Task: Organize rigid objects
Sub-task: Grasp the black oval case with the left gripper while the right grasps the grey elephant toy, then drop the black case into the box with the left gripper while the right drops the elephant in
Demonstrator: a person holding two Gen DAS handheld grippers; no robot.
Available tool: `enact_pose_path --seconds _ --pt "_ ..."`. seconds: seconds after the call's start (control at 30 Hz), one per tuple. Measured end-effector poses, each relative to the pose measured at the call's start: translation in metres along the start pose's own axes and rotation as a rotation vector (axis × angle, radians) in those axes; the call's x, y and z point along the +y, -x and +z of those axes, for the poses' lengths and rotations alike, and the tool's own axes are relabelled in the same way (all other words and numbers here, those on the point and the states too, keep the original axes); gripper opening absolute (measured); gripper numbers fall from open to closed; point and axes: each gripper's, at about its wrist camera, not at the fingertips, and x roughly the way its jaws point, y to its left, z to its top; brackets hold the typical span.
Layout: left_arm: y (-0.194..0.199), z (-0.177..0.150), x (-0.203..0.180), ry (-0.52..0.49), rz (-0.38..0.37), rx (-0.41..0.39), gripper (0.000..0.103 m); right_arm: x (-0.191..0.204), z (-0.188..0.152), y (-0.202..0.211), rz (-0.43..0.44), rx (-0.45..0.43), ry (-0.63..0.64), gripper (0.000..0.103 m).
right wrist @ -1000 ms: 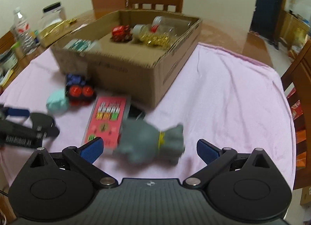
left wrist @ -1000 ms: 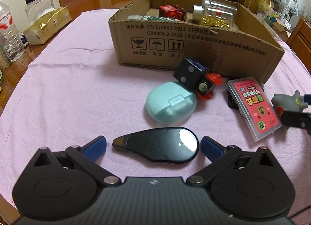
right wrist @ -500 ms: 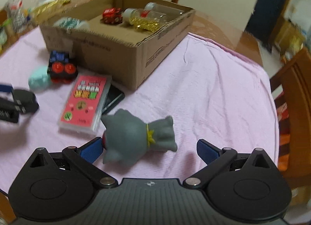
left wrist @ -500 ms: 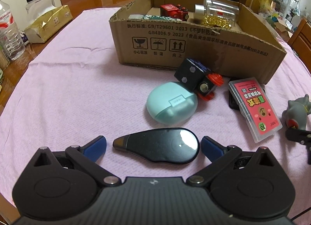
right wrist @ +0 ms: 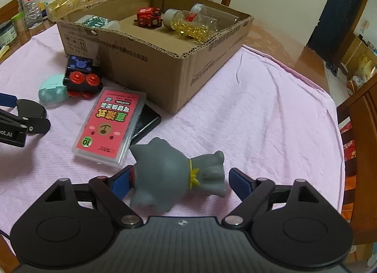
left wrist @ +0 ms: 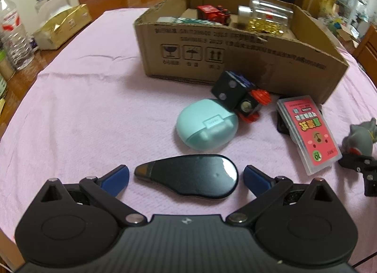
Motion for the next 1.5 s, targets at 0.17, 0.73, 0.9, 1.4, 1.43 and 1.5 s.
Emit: enact_pose_path --seconds 0.17,0.73,0.9,1.4,1.43,1.5 --pt "0.001 -0.002 0.001 -0.017 -0.014 0.002 0.102 0.000 0.001 0.000 0.010 -0.001 0.001 0.084" --pt "0.002 0.003 0.002 -0.064 -0.044 0.005 0.090 0.002 0.005 0.002 0.016 0.012 -0.002 0.079" --pt "0.006 0.008 0.002 -0.113 -0.074 0.018 0.089 -0.001 0.007 0.004 0.029 0.024 -0.016 0.079" --pt "0.056 0.060 0.006 -0.355 -0.215 0.033 0.089 -0.008 0.038 0.053 0.061 -0.001 -0.026 0.078" --pt "0.059 0.065 0.005 -0.375 -0.226 0.032 0.089 -0.008 0.043 0.059 0.065 -0.012 -0.022 0.078" --pt "0.066 0.075 0.005 -0.413 -0.243 0.019 0.089 -0.005 0.054 0.068 0.066 -0.035 -0.011 0.078"
